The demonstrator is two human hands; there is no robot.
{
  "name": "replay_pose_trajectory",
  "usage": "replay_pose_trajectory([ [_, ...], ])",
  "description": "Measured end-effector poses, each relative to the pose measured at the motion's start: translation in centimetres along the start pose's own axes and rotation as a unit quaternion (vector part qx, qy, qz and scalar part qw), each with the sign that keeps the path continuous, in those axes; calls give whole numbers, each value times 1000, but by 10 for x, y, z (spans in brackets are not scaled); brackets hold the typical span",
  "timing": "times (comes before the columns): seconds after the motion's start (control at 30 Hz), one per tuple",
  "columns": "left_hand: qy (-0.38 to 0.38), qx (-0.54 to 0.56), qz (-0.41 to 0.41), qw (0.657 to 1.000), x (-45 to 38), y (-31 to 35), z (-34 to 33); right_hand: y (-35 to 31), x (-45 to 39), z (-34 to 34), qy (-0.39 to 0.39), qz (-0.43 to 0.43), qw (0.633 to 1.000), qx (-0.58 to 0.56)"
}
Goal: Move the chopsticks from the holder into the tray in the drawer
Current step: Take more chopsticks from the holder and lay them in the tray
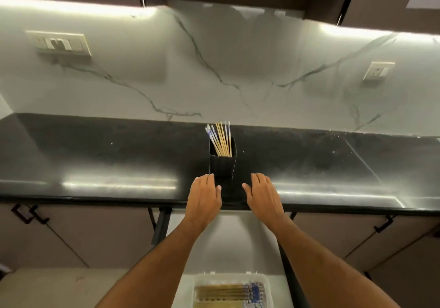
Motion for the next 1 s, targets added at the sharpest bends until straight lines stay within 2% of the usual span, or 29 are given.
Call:
replay_pose_trajectory([
  [0.23,42,22,-9,999,-78,13,-11,-14,-83,2,55,27,998,-34],
  [0.43,32,20,12,999,-133,-4,-44,-20,-147,-37,23,53,996,-70],
  [0.77,6,50,149,988,-169,-55,-96,-34,-192,-107,-34,92,993,-72],
  [1.0,-28,98,241,965,-180,-86,-142,-26,-212,-152,-56,50,991,-112],
])
Point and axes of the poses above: each hand's wrist, its own x-axis away from the middle knuckle, its own z-axis out of the back of the hand, y = z × x, the point moved 10 cm from there along -x, towards the middle knuckle, and after that the axes turned 11 degrees about y, right-handed, at the moved point
